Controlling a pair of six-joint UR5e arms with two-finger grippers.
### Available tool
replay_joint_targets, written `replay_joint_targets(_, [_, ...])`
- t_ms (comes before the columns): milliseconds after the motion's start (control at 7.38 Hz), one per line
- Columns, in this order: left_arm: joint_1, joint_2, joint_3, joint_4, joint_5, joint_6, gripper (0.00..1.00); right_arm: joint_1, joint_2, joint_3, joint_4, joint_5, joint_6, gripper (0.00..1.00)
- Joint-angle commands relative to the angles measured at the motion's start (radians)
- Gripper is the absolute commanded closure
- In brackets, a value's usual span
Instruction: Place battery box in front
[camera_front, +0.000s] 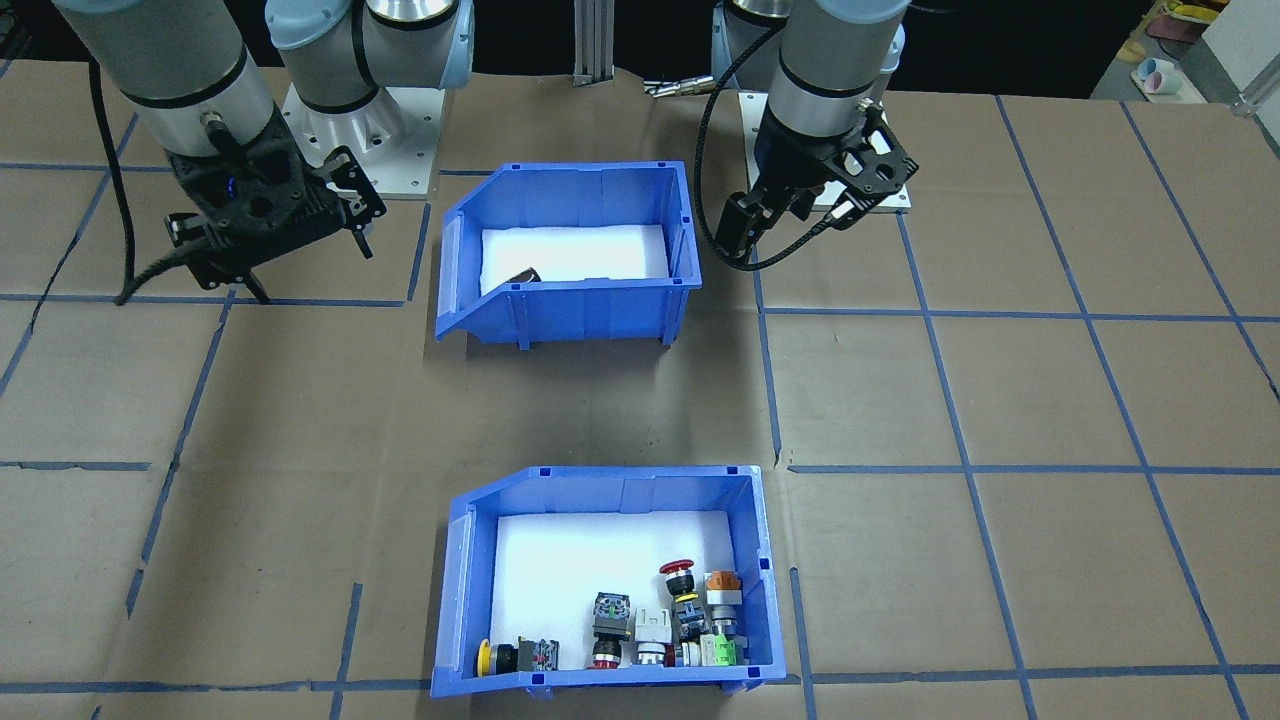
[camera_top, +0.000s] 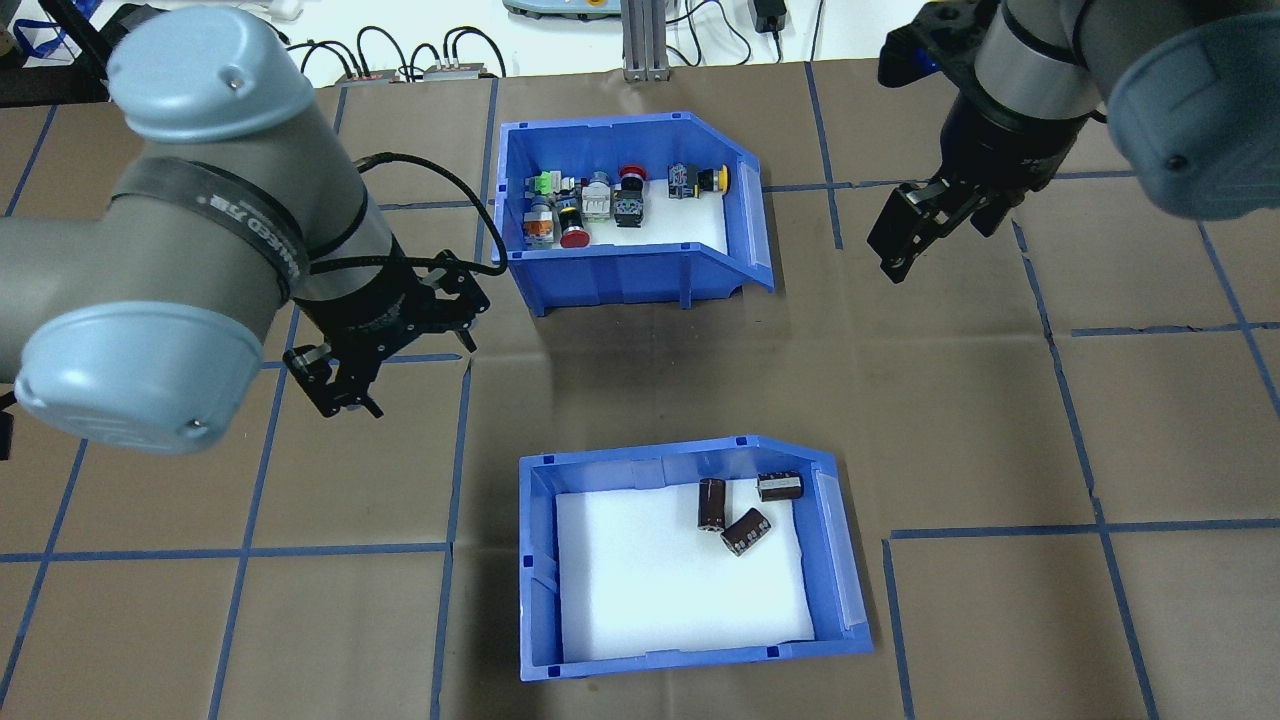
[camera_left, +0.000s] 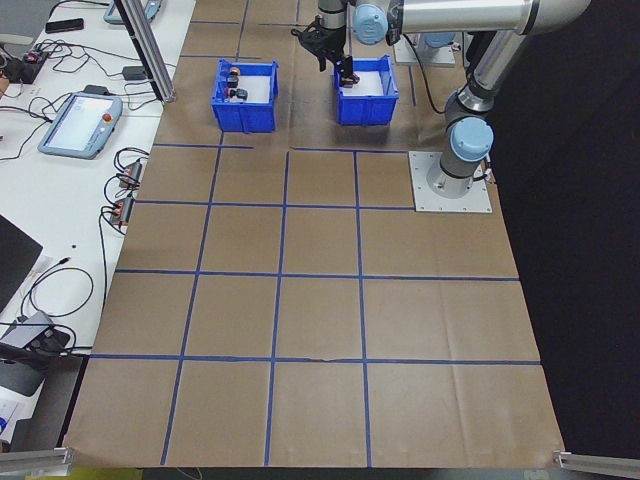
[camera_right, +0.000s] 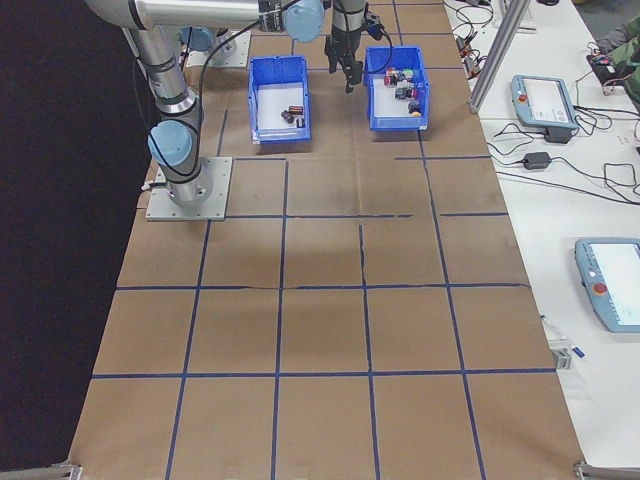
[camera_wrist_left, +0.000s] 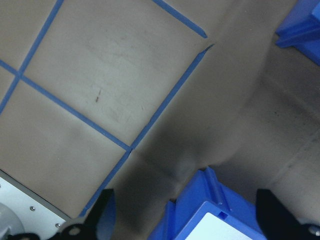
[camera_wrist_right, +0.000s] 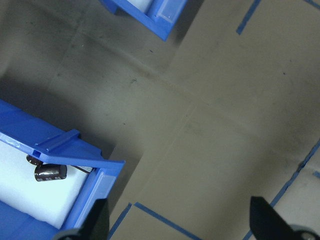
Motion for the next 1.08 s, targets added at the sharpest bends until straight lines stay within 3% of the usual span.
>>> replay_joint_targets(0, [-0.128,0.021,-0.093,0.030,-0.043,-0.368,0.01,0.101,0.121,-0.055,-0.090,-0.010,-0.145,0.00])
replay_joint_targets(406, [-0.313,0.060,-0.175,0.082,-0.065,-0.865,0.01,0.284,0.291,-0.231,-0.103,-0.010,-0.338,0.00])
replay_joint_targets(542, [-0.356,0.092,-0.228,0.149,-0.069,-0.958,0.01,0.333,0.343,-0.284,-0.103,-0.003,-0.431,0.00])
replay_joint_targets(812, [-0.410,0.092,-0.328,0.304,-0.072,-1.141,0.02,0.390,0.437,-0.382,-0.101,0.000,-0.441,0.00])
replay_joint_targets(948, [-0.446,0.086,-0.347,0.311,-0.094,-1.232,0.02,0.404,0.475,-0.420,-0.103,-0.003,-0.441,0.00])
